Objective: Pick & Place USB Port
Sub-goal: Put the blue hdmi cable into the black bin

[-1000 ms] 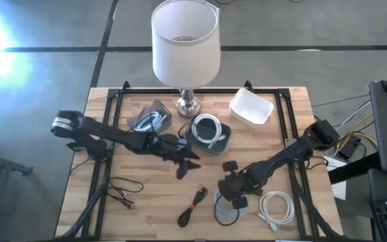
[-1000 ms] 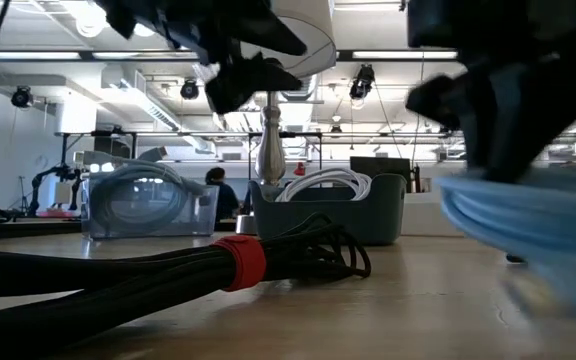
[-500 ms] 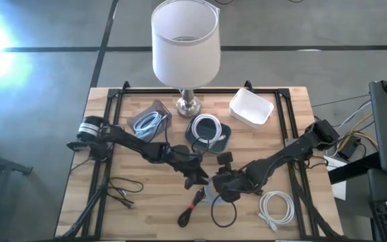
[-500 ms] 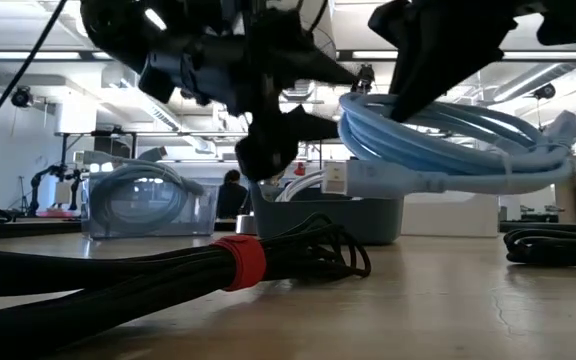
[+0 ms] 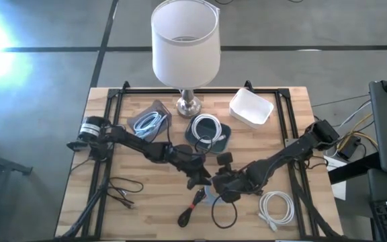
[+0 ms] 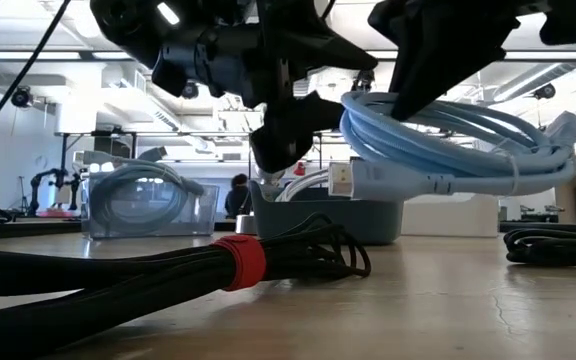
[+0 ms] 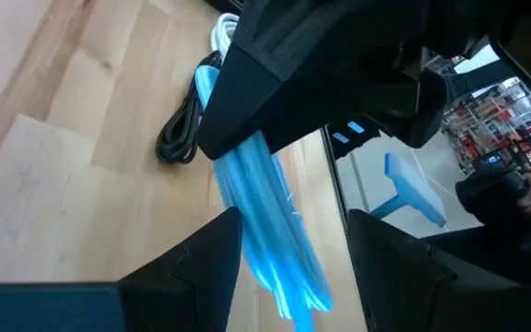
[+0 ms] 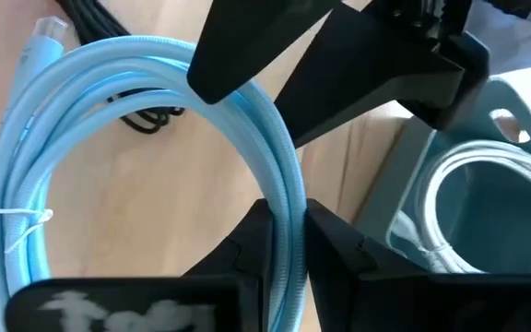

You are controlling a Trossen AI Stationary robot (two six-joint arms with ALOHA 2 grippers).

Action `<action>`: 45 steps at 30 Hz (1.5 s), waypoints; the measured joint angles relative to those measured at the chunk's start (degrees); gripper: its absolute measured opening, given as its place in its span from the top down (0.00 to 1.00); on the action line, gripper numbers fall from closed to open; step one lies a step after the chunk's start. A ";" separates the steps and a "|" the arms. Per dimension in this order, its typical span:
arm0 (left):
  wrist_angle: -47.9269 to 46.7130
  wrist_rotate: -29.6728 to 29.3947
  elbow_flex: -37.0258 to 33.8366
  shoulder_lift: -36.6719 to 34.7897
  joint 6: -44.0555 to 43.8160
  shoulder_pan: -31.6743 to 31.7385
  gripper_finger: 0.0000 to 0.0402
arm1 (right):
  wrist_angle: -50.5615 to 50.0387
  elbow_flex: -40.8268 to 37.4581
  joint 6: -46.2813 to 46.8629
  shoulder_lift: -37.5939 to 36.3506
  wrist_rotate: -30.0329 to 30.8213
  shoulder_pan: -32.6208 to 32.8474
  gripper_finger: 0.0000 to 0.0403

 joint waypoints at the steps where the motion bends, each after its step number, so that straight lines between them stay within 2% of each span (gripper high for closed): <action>1: -0.44 -0.16 0.00 0.00 0.00 0.05 0.50 | 0.00 -0.04 -0.04 0.02 0.71 0.02 0.89; 8: -4.52 -6.02 0.00 -0.11 1.58 0.41 0.50 | 0.19 -0.08 0.61 0.09 1.81 -0.07 0.89; 18: -4.94 -5.42 0.33 -0.13 3.49 1.36 0.50 | -0.30 -0.08 4.38 0.09 -1.89 -0.15 0.89; 23: -4.83 -5.13 0.28 -0.13 2.80 1.47 0.50 | -0.25 -0.08 3.12 0.09 1.40 -0.02 0.89; 29: -4.80 -5.23 0.35 -0.13 4.96 1.55 0.51 | 0.16 -0.08 2.51 0.09 2.33 -0.15 0.89; 33: -4.77 -5.12 0.35 -0.13 6.09 1.53 0.58 | 0.53 -0.09 2.48 0.09 2.54 -0.17 0.89; 41: -5.18 -5.27 0.33 -0.13 7.43 1.53 0.81 | 2.08 -0.14 1.68 0.09 3.53 -0.22 0.89; 45: -5.36 -5.70 0.28 -0.13 8.45 1.53 0.87 | 2.26 -0.14 3.03 0.09 3.45 -0.22 0.85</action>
